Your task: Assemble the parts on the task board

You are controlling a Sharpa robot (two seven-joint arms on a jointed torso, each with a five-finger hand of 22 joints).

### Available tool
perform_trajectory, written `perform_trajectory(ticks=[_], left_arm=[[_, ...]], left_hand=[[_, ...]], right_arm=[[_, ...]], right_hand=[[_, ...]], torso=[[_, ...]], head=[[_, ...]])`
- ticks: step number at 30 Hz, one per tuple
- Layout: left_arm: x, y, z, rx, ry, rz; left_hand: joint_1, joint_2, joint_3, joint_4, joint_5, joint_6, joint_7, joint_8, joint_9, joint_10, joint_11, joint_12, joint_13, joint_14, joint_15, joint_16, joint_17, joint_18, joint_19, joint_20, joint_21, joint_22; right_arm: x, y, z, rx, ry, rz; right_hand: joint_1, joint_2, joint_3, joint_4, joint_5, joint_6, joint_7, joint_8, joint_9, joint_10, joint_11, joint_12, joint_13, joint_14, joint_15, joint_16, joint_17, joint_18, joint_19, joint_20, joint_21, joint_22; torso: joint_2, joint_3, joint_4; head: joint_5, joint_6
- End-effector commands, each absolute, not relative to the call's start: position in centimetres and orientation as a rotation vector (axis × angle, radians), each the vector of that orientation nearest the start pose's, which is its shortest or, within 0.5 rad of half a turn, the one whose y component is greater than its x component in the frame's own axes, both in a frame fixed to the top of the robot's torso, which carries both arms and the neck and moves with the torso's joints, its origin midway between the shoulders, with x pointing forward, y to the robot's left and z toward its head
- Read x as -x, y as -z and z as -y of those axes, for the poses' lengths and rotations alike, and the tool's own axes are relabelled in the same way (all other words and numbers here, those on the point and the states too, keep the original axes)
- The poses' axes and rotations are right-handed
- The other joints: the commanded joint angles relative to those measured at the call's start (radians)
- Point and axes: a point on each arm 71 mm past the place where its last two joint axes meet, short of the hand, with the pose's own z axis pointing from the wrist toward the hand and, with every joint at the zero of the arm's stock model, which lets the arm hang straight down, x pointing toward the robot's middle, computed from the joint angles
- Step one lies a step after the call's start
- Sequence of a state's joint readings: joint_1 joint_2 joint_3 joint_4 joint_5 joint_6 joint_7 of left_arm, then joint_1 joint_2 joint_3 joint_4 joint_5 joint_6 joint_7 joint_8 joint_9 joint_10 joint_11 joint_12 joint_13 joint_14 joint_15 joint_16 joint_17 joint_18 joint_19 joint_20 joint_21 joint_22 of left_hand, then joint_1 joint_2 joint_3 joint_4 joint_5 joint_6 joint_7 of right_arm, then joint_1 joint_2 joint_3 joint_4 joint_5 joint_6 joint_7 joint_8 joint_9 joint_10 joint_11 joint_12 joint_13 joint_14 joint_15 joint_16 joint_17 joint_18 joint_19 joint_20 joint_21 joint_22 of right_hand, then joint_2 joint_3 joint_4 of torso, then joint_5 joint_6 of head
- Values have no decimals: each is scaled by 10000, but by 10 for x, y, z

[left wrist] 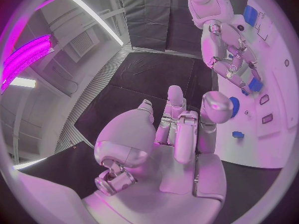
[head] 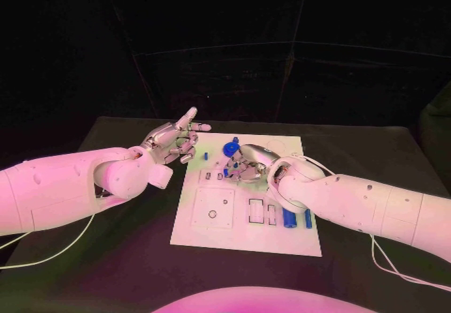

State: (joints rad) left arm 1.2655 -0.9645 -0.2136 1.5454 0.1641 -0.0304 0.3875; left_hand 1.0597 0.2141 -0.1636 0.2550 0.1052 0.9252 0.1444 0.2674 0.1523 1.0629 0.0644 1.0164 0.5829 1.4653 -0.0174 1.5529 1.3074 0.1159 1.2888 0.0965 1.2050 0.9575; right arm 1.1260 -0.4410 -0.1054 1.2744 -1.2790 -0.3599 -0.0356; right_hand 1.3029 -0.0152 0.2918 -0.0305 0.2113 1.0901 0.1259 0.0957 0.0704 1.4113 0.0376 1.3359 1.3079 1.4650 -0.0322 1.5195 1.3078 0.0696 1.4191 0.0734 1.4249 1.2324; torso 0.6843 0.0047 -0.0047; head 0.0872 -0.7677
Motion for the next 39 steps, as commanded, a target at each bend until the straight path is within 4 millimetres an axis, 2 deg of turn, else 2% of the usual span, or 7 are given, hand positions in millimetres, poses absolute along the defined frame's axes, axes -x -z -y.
perform_trajectory(ticks=[1, 39], left_arm=[[-466, 206, -253, 12758, 16951, -15349], [-466, 206, -253, 12776, 17023, -15510]], left_hand=[[106, -26, -3, -67, 38, -55, -7, -31, 9, -60, -18, -65, -13, 891, 85, -47, 2159, 79, -62, 9, -28, 11], [169, -41, -10, -112, 37, -81, 0, -22, 15, -69, -13, -77, -35, 913, 90, -16, 2222, 67, -32, 16, 7, 72]], right_arm=[[-484, 249, 57, 1481, -8946, -17613], [-481, 252, 54, 2154, -8381, -17880]], right_hand=[[-3, 63, -11, 67, 4, 102, -61, 27, 17, -10, -25, -23, 265, 854, -46, 3, 1714, -30, 24, -29, 51, -10], [-15, -123, -42, -7, -107, 17, -29, -36, 0, -94, -8, -118, 181, 845, -38, -21, 1677, -27, 13, -29, 40, -28]], torso=[[-4, 1, -1], [-4, 0, -4]], head=[[2, -13], [13, -87]])
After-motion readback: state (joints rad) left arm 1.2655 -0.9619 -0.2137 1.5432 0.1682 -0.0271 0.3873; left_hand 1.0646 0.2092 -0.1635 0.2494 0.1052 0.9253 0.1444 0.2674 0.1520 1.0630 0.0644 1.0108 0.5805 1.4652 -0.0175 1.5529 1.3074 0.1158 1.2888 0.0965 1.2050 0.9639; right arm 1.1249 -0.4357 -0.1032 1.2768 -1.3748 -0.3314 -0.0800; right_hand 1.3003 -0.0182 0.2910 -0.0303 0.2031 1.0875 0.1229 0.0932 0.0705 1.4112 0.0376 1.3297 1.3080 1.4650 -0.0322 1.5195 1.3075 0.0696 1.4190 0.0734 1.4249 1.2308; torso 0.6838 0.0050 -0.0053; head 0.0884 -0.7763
